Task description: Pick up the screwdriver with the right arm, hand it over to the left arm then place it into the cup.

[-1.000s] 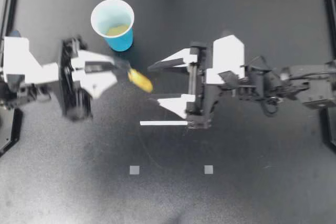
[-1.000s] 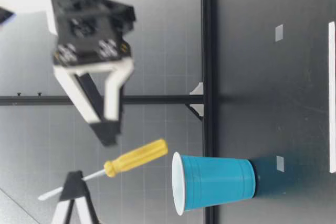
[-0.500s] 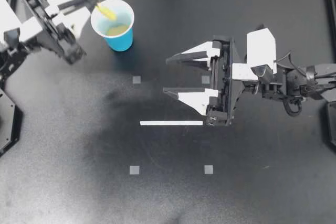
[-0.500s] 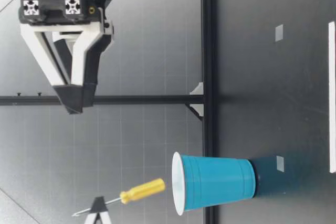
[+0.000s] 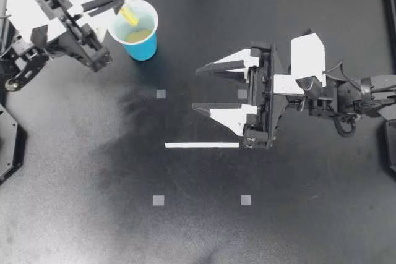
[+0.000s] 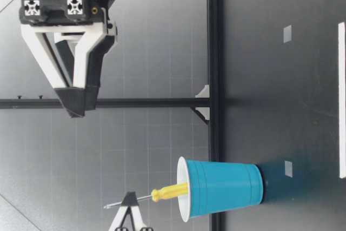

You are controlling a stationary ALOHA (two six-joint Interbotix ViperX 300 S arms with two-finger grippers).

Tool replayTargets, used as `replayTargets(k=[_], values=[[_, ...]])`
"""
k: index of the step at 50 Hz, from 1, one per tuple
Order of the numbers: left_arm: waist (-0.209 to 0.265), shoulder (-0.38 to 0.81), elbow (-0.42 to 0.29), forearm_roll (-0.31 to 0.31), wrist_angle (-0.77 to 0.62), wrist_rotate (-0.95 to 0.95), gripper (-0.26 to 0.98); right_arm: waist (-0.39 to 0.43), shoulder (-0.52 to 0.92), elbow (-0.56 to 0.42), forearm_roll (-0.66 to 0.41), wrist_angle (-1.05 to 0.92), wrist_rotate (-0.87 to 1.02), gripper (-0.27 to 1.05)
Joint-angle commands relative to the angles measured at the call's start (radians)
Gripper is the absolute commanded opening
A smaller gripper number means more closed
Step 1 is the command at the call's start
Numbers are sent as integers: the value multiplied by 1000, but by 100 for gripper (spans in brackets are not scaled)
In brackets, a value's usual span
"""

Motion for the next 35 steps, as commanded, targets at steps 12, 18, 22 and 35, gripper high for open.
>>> replayTargets(k=[12, 18, 22, 35], values=[[5, -11, -31, 0, 17, -3, 53, -3, -17, -11, 2, -9, -2, 73], [5, -21, -31, 0, 26, -5, 54, -3, -17, -9, 2, -9, -2, 73], [3, -31, -32, 2, 37, -5, 54, -3, -18, -9, 2, -11, -2, 73], [-3, -77, -40, 6, 61, -8, 54, -3, -23, -8, 2, -9, 0, 73]])
